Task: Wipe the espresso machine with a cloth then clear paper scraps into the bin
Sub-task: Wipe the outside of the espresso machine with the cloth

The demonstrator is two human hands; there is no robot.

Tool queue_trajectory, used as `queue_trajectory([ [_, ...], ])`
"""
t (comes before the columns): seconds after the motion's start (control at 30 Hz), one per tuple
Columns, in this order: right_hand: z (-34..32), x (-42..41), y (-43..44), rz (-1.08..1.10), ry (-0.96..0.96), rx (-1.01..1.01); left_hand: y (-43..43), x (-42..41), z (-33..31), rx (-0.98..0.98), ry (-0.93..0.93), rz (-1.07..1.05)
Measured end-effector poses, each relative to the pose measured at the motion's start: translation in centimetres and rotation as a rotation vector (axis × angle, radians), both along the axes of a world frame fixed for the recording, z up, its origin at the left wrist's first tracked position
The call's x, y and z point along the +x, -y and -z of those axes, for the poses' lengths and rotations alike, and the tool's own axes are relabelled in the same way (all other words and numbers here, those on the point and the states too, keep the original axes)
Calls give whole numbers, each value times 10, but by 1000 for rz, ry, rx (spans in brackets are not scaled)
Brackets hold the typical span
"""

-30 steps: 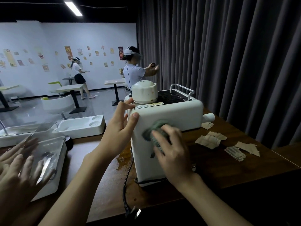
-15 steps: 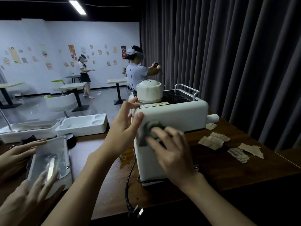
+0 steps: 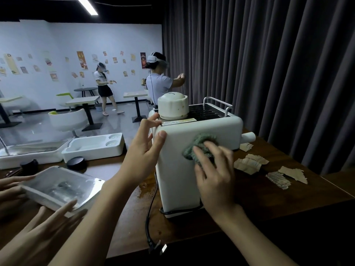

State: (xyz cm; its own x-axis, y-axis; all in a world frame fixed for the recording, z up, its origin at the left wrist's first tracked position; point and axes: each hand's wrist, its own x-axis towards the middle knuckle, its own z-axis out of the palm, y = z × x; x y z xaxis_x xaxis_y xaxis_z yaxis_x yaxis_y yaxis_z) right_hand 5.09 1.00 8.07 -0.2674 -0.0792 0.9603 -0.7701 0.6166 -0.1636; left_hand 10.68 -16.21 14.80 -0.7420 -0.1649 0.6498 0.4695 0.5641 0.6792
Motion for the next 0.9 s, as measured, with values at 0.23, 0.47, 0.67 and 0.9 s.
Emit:
queue_trajectory([
  [0.23, 2, -11, -20, -66, -34, 148, -1, 1, 0, 7, 10, -3],
  [0.47, 29, 2, -11, -139, -35, 307, 2, 2, 4, -33, 21, -7],
  [0.67, 34, 11, 5, -74, 120, -43, 6, 5, 9, 37, 50, 84],
  [0.9, 42, 15, 2, -85, 183, -5, 7, 7, 11, 25, 82, 82],
])
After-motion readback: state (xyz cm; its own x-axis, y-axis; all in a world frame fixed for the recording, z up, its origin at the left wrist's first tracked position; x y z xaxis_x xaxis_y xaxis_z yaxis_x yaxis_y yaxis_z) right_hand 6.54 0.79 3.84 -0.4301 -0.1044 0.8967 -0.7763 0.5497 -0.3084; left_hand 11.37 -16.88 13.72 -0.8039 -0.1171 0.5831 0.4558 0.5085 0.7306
